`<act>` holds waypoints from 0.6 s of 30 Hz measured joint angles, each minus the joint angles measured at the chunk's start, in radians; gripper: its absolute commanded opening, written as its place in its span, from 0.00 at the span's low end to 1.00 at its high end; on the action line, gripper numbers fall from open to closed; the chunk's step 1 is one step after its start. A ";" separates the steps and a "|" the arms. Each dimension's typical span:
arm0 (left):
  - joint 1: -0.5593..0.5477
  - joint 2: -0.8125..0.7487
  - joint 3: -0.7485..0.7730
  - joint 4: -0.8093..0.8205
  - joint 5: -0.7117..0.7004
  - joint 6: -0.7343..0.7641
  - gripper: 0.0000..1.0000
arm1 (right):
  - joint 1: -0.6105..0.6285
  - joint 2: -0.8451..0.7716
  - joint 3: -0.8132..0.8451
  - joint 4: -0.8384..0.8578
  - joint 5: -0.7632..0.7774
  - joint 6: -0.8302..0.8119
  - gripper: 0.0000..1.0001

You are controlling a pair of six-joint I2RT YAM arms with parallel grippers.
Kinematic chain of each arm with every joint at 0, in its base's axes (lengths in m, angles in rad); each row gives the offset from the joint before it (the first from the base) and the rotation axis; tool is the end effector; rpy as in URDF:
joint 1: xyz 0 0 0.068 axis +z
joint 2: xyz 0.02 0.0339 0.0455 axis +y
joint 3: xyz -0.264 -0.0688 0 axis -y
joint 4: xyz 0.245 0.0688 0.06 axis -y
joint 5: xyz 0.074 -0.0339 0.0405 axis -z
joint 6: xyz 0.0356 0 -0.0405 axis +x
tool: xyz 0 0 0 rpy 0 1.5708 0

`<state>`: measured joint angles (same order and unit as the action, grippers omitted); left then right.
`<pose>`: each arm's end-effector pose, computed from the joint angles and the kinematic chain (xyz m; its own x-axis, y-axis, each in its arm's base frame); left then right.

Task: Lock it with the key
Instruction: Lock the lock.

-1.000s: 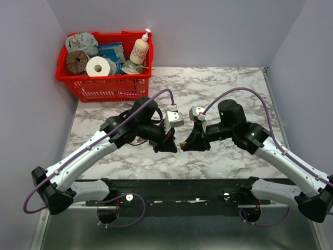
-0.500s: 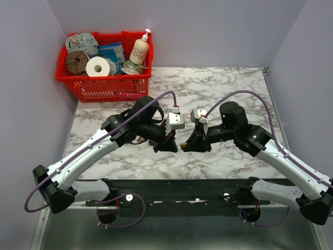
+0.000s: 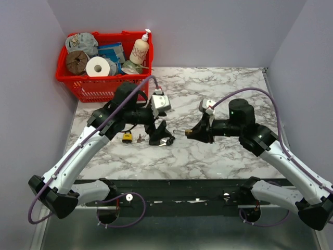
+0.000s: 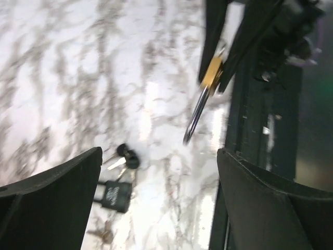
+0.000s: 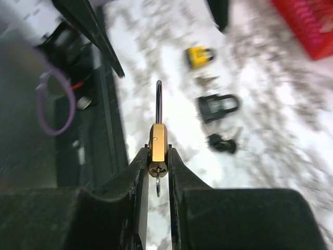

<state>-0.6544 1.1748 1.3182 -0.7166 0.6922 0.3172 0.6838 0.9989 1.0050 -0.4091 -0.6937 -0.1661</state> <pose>0.1744 -0.1625 0.3965 -0.1300 0.4023 -0.9062 0.9836 0.1673 -0.0668 0.1523 0.1535 0.3572 -0.1441 -0.2815 -0.9487 -0.9790 0.1804 0.0952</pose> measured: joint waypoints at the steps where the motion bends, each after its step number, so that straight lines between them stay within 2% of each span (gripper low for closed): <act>1: 0.047 -0.011 -0.003 0.019 -0.007 -0.032 0.99 | -0.033 -0.014 0.000 0.025 0.027 0.014 0.01; 3: 0.130 -0.045 -0.029 0.082 -0.034 -0.118 0.99 | -0.077 -0.046 0.000 0.077 0.085 0.042 0.01; 6: 0.185 -0.100 -0.074 0.200 -0.097 -0.317 0.99 | -0.096 -0.100 -0.010 0.172 0.192 0.073 0.01; 9: 0.190 -0.116 -0.086 0.320 -0.137 -0.532 0.99 | -0.096 -0.161 -0.067 0.316 0.321 0.086 0.01; 12: 0.190 -0.092 -0.110 0.522 -0.118 -0.782 0.99 | -0.096 -0.167 -0.085 0.412 0.418 0.087 0.01; 15: 0.189 -0.043 -0.170 0.753 -0.101 -1.058 0.99 | -0.096 -0.157 -0.099 0.496 0.485 0.088 0.01; 18: 0.173 0.013 -0.207 0.863 -0.113 -1.257 0.99 | -0.096 -0.153 -0.113 0.546 0.515 0.098 0.01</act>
<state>-0.4812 1.1881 1.1114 0.1467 0.5797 -0.9398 0.5880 0.8463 0.8921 0.1371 -0.1783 -0.0685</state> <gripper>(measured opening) 0.987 0.237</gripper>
